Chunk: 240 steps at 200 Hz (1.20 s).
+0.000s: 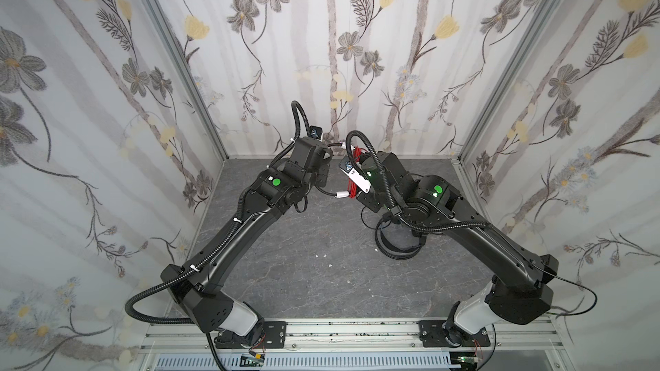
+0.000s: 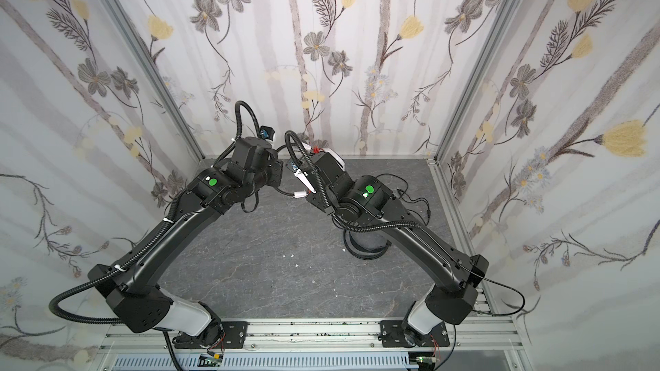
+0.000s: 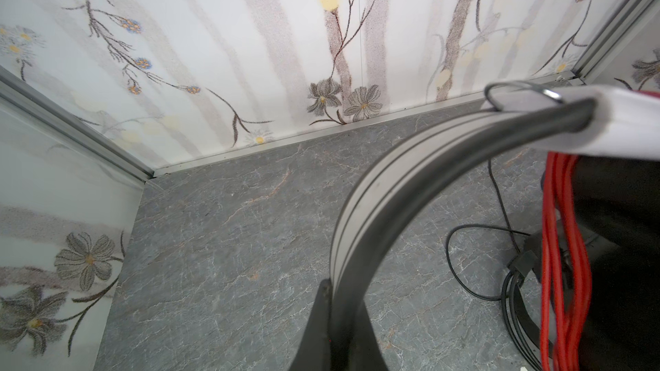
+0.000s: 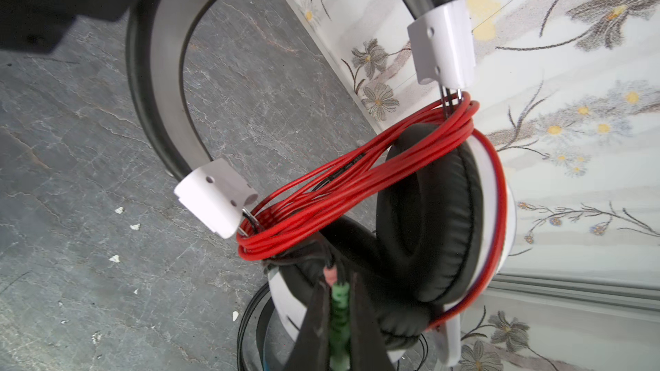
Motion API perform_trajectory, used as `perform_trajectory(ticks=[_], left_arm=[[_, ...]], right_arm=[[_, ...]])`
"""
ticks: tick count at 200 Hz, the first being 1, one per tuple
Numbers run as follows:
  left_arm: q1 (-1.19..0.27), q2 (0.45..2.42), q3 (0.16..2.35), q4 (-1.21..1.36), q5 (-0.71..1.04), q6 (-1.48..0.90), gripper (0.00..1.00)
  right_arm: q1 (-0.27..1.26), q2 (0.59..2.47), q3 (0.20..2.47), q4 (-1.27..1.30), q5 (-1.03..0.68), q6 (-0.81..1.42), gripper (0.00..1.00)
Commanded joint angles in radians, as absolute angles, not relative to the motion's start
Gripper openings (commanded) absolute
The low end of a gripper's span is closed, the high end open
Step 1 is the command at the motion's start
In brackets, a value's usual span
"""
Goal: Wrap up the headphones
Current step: 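Tuck the plug end into the cable loops with the right gripper beside the earcups, then release the green-tipped plug and draw the right gripper back from the loops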
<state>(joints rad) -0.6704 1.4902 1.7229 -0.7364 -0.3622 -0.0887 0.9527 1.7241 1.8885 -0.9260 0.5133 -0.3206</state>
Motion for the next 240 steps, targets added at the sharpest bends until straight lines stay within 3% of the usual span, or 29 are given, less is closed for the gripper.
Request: perform_trajectory(ticks=[1, 109, 143, 190, 240], left_arm=[[-0.674, 1.478, 1.72, -0.781, -0.295, -0.045, 0.0], [-0.677, 1.405, 1.66, -0.71, -0.037, 0.02, 0.0], [-0.676, 1.421, 1.668, -0.736, -0.048, 0.011, 0.0], [-0.677, 1.425, 1.675, -0.745, -0.035, 0.006, 0.0], [-0.675, 1.38, 1.62, -0.672, 0.148, 0.019, 0.0]], right_arm=[[0.956, 1.718, 1.867, -0.782, 0.685, -0.351, 0.0], [0.927, 1.698, 1.765, -0.691, 0.645, -0.339, 0.01], [0.924, 1.701, 1.766, -0.689, 0.676, -0.339, 0.02], [0.923, 1.699, 1.744, -0.686, 0.777, -0.396, 0.05], [0.924, 1.689, 1.734, -0.651, 0.76, -0.385, 0.12]])
